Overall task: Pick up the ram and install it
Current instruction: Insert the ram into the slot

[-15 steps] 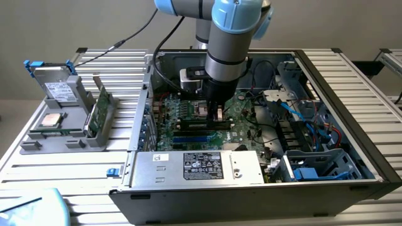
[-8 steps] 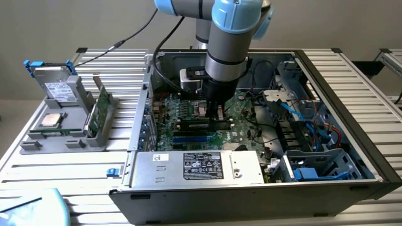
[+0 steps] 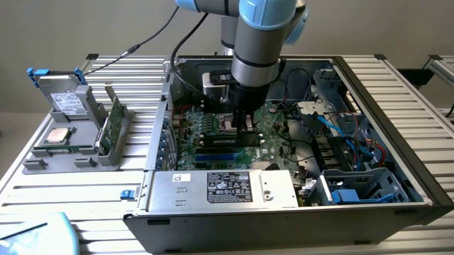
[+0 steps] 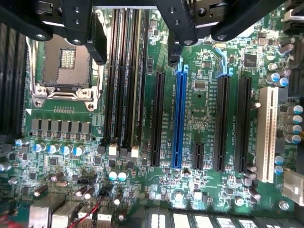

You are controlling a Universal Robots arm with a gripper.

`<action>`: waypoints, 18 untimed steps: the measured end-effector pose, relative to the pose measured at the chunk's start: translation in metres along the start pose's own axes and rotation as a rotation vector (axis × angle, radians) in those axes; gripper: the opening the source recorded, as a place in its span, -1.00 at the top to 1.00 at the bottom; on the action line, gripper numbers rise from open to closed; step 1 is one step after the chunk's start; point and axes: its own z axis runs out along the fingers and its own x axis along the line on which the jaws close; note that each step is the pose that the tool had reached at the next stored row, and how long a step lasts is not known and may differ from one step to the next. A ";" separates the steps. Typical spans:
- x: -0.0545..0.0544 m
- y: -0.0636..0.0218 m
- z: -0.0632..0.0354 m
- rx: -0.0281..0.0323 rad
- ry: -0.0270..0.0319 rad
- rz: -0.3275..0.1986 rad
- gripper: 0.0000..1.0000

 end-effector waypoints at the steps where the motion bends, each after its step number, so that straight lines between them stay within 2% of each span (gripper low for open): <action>1: -0.001 0.0010 -0.0038 0.0000 -0.0002 0.000 -0.27; 5: -0.002 0.0050 -0.0139 0.0001 -0.0001 0.000 -0.27; 10: -0.002 0.0058 -0.0145 0.0001 -0.0002 0.000 -0.23; 12: -0.002 0.0058 -0.0145 0.0001 -0.0001 0.000 0.03; 13: -0.002 0.0058 -0.0145 0.0000 -0.0001 0.000 0.03; 15: -0.002 0.0058 -0.0145 0.0001 -0.0001 0.000 0.27; 16: -0.002 0.0058 -0.0145 0.0000 -0.0001 0.000 0.27; 18: -0.002 0.0058 -0.0145 0.0001 -0.0001 0.000 0.51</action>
